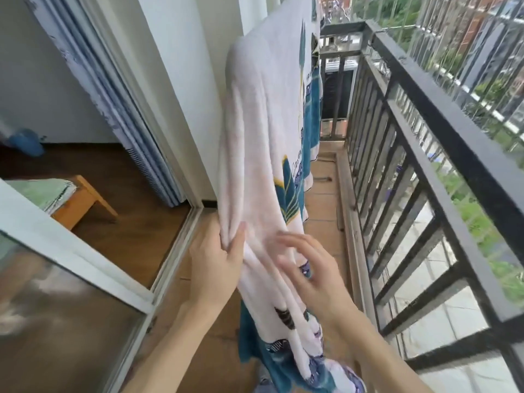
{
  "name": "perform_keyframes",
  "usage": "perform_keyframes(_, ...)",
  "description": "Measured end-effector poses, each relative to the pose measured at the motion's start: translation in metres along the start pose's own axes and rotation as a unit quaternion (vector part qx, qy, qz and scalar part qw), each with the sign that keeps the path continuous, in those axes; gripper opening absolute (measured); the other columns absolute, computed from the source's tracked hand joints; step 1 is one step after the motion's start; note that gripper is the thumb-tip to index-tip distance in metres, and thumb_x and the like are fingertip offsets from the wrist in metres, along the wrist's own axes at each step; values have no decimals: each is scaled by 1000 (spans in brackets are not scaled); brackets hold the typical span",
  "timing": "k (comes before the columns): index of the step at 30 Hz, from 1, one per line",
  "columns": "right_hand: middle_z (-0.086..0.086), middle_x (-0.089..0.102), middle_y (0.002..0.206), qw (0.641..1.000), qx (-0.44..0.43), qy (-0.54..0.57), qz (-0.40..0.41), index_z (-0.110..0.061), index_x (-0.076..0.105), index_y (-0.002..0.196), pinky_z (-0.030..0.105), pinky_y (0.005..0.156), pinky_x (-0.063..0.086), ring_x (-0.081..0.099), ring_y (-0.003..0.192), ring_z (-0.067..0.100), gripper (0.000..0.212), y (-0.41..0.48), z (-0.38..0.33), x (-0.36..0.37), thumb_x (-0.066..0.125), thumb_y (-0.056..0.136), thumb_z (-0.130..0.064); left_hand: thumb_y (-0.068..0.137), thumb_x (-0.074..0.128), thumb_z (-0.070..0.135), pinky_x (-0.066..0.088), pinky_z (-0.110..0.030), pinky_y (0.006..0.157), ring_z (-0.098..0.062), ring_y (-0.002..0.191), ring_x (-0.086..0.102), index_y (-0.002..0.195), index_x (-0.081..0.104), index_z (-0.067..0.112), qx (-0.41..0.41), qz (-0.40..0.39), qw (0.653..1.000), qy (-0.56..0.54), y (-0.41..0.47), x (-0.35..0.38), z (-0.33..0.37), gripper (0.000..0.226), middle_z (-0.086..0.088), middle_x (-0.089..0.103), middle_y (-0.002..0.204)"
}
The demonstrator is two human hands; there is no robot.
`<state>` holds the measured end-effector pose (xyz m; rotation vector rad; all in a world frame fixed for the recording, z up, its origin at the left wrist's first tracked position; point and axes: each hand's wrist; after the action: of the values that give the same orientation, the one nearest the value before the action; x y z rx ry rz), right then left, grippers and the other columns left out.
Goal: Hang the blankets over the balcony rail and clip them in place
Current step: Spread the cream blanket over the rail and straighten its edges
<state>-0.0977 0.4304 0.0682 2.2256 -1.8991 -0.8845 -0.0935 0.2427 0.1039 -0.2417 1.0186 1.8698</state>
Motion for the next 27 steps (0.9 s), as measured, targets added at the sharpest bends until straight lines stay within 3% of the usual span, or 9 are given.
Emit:
perform_keyframes(2, -6, 63, 109, 990, 18, -9, 137, -16, 63, 114, 36, 87, 49, 60, 102, 11, 20, 18, -4, -16, 57, 96, -22, 97, 58, 22, 41, -17, 59, -4, 65, 53, 82, 50, 15, -13, 15, 1000, -5, 12, -5, -16, 18, 8, 49, 68)
perform_keyframes(3, -5, 62, 108, 986, 31, -14, 162, -16, 62, 116, 36, 85, 49, 60, 99, 10, 21, 30, -6, -21, 57, 96, -22, 97, 57, 18, 39, -12, 61, -1, 66, 52, 84, 49, 17, -10, 23, 1000, 3, 18, -8, -23, 16, 11, 47, 70)
perform_keyframes(7, -9, 56, 115, 990, 94, -55, 88, -19, 51, 129, 23, 80, 45, 56, 98, 8, 44, 86, -4, -15, 63, 90, -36, 97, 57, 9, 37, -8, 63, 2, 67, 51, 82, 46, 17, 23, 49, 998, 20, 43, -17, -38, 20, 12, 44, 70)
perform_keyframes(10, 1, 68, 94, 987, 90, -133, 18, -12, 63, 101, 31, 71, 43, 62, 90, 24, 14, 107, 6, 1, 58, 92, -22, 99, 55, 21, 44, -24, 59, -15, 65, 54, 78, 49, 6, 8, 24, 999, 20, 57, -12, -47, 26, -5, 51, 71)
perform_keyframes(12, 9, 69, 81, 984, 79, -156, 26, -9, 62, 86, 37, 67, 46, 61, 82, 34, 11, 106, 11, 4, 53, 92, -14, 99, 54, 24, 46, -33, 60, -25, 66, 54, 79, 50, 3, 6, 15, 1000, 21, 64, -10, -53, 29, -11, 53, 73)
perform_keyframes(15, 12, 68, 80, 970, 96, -182, 129, -9, 64, 84, 36, 68, 43, 60, 80, 33, 10, 95, 20, -32, 56, 90, -12, 95, 54, 6, 39, -14, 63, -15, 68, 50, 82, 51, 10, 18, 51, 998, 40, 79, -22, -58, 14, -1, 51, 75)
perform_keyframes(19, 13, 68, 86, 939, 111, -204, 253, -9, 66, 90, 40, 79, 49, 61, 86, 33, 11, 95, 26, -99, 56, 91, -12, 90, 52, -5, 33, -17, 65, -13, 75, 49, 95, 59, 8, 22, 89, 992, 85, 102, -38, -63, 16, -1, 50, 82)
perform_keyframes(23, 5, 59, 91, 959, 127, -149, 207, -6, 61, 95, 26, 75, 35, 55, 89, 22, 16, 94, 26, -87, 48, 97, -15, 84, 66, 13, 42, -31, 67, -17, 78, 47, 86, 54, 13, -28, 93, 987, 128, 92, -19, -48, 12, -3, 52, 82)
perform_keyframes(27, -6, 54, 64, 986, 137, -9, 95, -18, 50, 89, 37, 62, 42, 50, 61, 18, 15, 60, 27, -40, 41, 102, -21, 79, 77, 31, 31, -24, 49, -8, 54, 44, 71, 41, 19, -103, 70, 992, 38, 48, 7, -22, 38, 6, 44, 61)
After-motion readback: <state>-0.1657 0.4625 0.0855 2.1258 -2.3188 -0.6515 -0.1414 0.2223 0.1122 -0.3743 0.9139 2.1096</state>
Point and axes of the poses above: each hand's wrist, its own y-axis towards the middle knuckle, its own x-axis out of the palm, z = x × y
